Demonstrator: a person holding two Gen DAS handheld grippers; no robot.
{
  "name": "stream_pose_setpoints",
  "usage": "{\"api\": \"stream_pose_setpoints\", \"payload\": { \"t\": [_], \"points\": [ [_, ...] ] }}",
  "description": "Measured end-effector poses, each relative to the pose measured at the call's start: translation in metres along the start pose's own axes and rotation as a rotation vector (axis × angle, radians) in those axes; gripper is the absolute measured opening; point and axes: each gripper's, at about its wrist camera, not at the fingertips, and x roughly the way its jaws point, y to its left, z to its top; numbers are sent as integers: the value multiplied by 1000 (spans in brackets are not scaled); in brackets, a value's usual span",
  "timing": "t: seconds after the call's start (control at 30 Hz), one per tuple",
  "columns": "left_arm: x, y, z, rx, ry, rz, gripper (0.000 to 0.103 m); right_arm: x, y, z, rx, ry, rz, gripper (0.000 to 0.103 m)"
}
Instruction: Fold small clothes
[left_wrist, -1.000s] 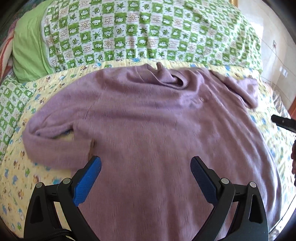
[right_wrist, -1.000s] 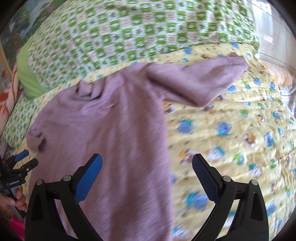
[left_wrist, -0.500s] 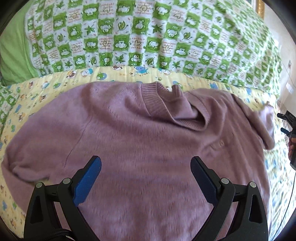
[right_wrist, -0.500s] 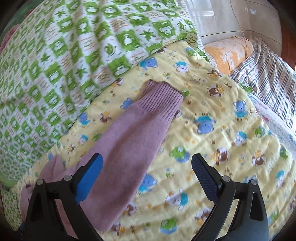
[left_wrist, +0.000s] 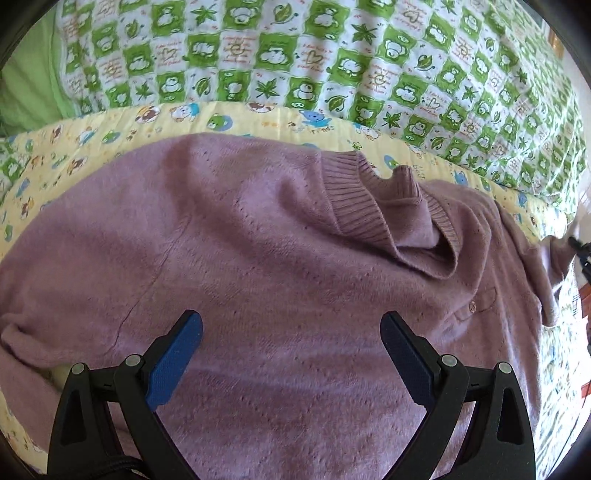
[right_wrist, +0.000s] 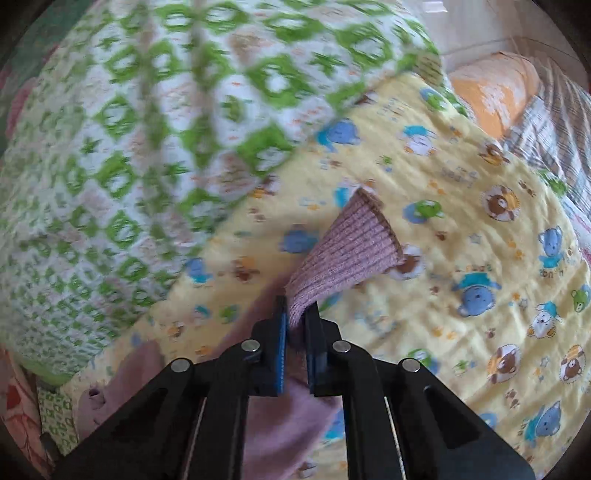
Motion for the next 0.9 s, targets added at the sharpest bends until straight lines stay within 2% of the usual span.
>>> {"api": "stream_pose_setpoints", "payload": {
  "t": [0.17, 0.33, 0.43, 0.53, 0.73, 0.83, 0.87, 0.9],
  "points": [
    [-18, 18, -20, -16, 8, -2, 98, -33, 99, -39, -118, -10, 222, 9],
    [-36, 43, -43, -55, 26, 33, 98, -23, 195, -114, -212, 88, 412, 9],
    [-51, 62, -54, -113, 27, 18, 98, 0, 240, -170, -261, 181, 476, 9],
    [-61, 75, -61, -154, 28, -10, 98, 24, 276, -226, -310, 277, 502, 9],
    [-69, 77, -65, -173, 30, -63, 98, 64, 302, -299, -345, 420, 501, 9],
    [-59, 67, -60, -182, 58, -110, 98, 72, 295, -309, -321, 489, 485, 16],
    [-54, 64, -58, -185, 67, -125, 98, 76, 290, -309, -293, 529, 486, 29],
    [-50, 59, -56, -187, 79, -143, 98, 77, 285, -309, -264, 565, 488, 49]
  ]
}}
